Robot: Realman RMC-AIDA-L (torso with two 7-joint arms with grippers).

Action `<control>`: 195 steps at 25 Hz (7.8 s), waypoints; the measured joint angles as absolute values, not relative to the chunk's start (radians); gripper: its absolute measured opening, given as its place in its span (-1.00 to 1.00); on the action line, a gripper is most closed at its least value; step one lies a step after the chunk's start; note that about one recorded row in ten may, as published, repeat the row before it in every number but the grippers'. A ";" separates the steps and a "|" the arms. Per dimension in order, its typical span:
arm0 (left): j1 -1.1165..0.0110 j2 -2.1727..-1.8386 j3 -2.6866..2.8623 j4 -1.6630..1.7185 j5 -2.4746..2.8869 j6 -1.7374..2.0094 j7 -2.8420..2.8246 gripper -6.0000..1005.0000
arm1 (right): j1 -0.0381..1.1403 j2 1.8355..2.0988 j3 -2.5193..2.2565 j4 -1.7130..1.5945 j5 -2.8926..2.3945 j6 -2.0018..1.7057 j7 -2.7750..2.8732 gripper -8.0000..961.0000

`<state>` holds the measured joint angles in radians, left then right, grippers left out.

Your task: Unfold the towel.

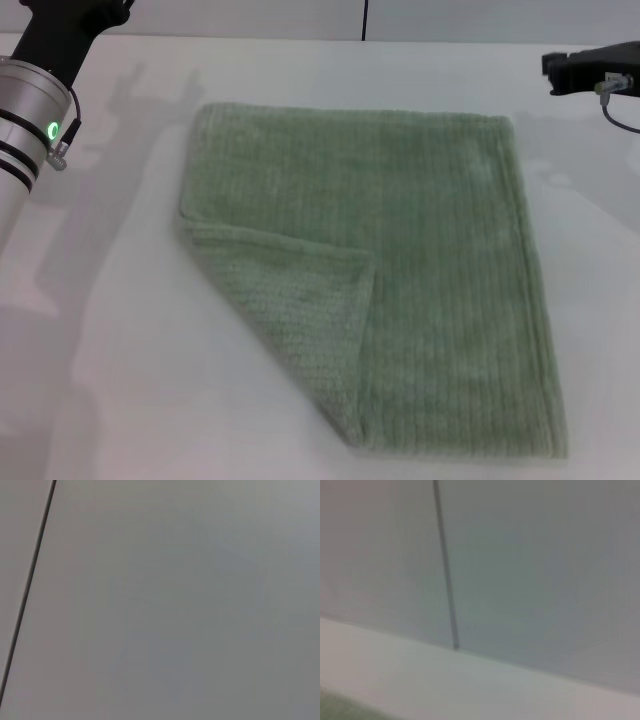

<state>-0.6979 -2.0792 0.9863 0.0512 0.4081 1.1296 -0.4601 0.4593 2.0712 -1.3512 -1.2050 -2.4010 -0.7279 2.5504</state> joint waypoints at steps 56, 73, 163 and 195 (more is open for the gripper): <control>-0.706 -2.079 1.001 0.052 0.408 1.170 -0.469 0.61 | 0.997 1.980 -1.106 -0.526 -2.653 -1.138 2.413 -0.99; -0.706 -2.080 1.002 0.052 0.408 1.170 -0.469 0.60 | 1.001 1.988 -1.101 -0.484 -2.619 -1.094 2.357 -0.99; -0.798 -2.071 1.318 0.853 2.106 1.334 -2.010 0.55 | 1.015 1.990 -1.101 -0.451 -2.614 -1.054 2.332 -0.99; -0.834 -2.071 1.397 0.764 2.104 1.257 -2.023 0.53 | 1.016 1.990 -1.108 -0.436 -2.617 -1.051 2.332 -0.99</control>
